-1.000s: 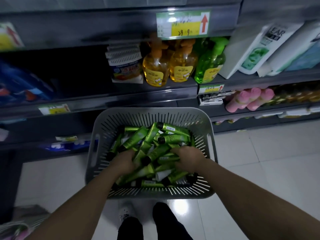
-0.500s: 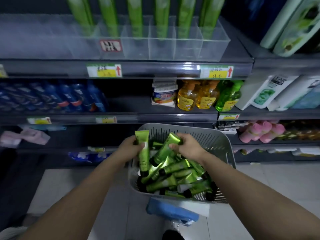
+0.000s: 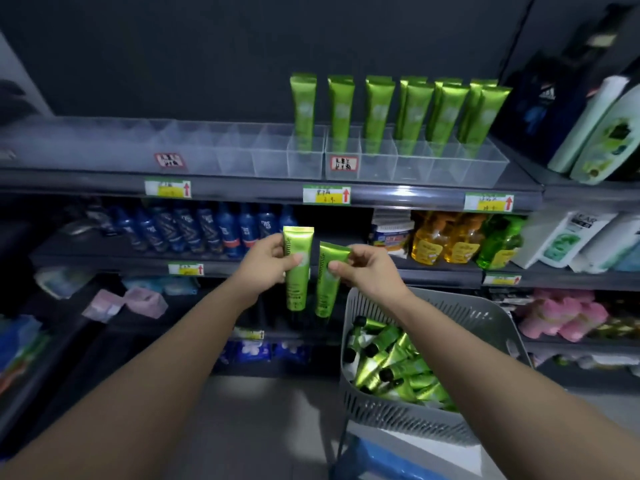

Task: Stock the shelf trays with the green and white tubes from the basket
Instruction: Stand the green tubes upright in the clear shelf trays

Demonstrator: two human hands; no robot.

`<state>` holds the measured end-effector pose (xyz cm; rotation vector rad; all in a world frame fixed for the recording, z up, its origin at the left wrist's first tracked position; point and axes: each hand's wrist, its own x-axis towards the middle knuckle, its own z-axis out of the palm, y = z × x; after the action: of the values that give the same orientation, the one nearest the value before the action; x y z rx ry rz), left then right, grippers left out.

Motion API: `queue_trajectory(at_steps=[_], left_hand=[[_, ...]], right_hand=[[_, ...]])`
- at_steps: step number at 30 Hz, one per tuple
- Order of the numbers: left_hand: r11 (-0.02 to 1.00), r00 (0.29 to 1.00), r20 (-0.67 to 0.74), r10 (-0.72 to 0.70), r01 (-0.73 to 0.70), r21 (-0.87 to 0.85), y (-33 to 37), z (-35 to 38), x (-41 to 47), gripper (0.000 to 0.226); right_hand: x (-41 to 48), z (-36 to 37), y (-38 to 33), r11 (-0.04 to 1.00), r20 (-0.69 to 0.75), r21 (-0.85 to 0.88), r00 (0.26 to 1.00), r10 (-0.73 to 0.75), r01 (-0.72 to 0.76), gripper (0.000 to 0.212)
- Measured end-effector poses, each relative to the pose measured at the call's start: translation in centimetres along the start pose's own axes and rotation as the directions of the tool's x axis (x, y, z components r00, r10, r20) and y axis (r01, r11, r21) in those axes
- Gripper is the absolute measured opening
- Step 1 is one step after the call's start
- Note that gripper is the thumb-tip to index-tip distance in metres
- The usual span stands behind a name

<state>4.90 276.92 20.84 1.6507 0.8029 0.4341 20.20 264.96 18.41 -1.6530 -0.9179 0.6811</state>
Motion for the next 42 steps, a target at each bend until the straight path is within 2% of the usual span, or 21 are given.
queue_trajectory(at_steps=[2, 7, 11, 18, 29, 34, 38, 42], left_hand=[[0.999, 0.999, -0.024, 0.036, -0.036, -0.021, 1.4, -1.3, 0.4, 0.017], [0.991, 0.985, -0.106, 0.135, -0.136, 0.0, 5.2, -3.8, 2.5, 0.019], [0.981, 0.971, -0.142, 0.194, -0.192, 0.027, 8.1, -5.5, 4.2, 0.016], [0.944, 0.91, -0.255, 0.326, -0.327, 0.038, 13.4, -8.1, 7.5, 0.012], [0.901, 0.867, -0.274, 0.416, -0.433, 0.0, 17.7, -11.9, 15.6, 0.017], [0.888, 0.859, -0.244, 0.449, -0.459, 0.02, 17.4, -13.2, 20.0, 0.022], [0.884, 0.862, -0.205, 0.464, -0.467, 0.036, 17.1, -13.7, 22.7, 0.027], [0.887, 0.879, -0.119, 0.462, -0.459, 0.047, 16.4, -13.4, 24.5, 0.029]], right_hand=[[0.6, 0.5, -1.6, 0.999, -0.012, -0.008, 0.999, -0.046, 0.046, 0.033], [3.5, 0.7, -5.2, 0.982, -0.052, -0.078, 0.983, -0.176, 0.171, 0.037], [6.0, 0.7, -7.7, 0.965, -0.061, -0.06, 0.964, -0.26, 0.256, 0.027], [9.3, 0.6, -12.4, 0.915, -0.071, -0.07, 0.913, -0.403, 0.398, 0.021], [15.8, 2.2, -18.0, 0.886, -0.241, -0.167, 0.854, -0.461, 0.432, 0.032], [18.3, 3.3, -19.0, 0.872, -0.277, -0.223, 0.829, -0.486, 0.436, 0.024], [19.7, 3.9, -19.6, 0.887, -0.31, -0.192, 0.832, -0.461, 0.42, 0.028], [20.7, 4.0, -19.9, 0.881, -0.331, -0.243, 0.819, -0.468, 0.406, 0.023]])
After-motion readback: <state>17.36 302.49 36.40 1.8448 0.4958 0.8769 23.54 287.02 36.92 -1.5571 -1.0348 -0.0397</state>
